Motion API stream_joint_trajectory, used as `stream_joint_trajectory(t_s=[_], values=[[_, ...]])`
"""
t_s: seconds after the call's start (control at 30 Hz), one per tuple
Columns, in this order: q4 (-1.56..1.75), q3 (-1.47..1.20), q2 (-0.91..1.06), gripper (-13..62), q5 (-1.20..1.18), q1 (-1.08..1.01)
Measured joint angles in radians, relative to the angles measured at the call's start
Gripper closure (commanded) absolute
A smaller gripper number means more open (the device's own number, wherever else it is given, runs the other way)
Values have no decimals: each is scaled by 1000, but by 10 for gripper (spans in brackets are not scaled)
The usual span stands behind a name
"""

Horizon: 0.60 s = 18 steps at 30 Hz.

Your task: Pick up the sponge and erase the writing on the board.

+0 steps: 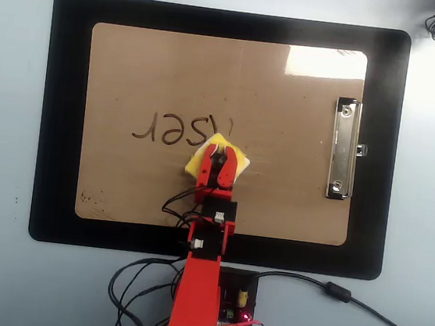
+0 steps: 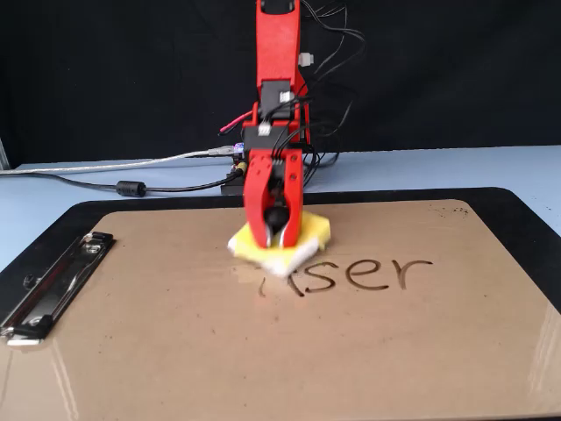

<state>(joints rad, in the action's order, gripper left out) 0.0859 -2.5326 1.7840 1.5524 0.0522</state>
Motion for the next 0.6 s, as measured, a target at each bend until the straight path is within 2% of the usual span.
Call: stream_joint_trajectory(t_s=[0.03,0.1,0.17,0.23,0.33,0.43,0.53,0.6], values=[[-17,-11,51,573,-2,2],[-17,-6,31,573,-2,-2],[2,110,-117,573,-3,8],[109,334,-362,573,-2,25],[199,434,-541,573,2,29],[229,301,-410,573,6,35],[225,-35,-109,573,6,12],[206,-118,41,573,2,-38]])
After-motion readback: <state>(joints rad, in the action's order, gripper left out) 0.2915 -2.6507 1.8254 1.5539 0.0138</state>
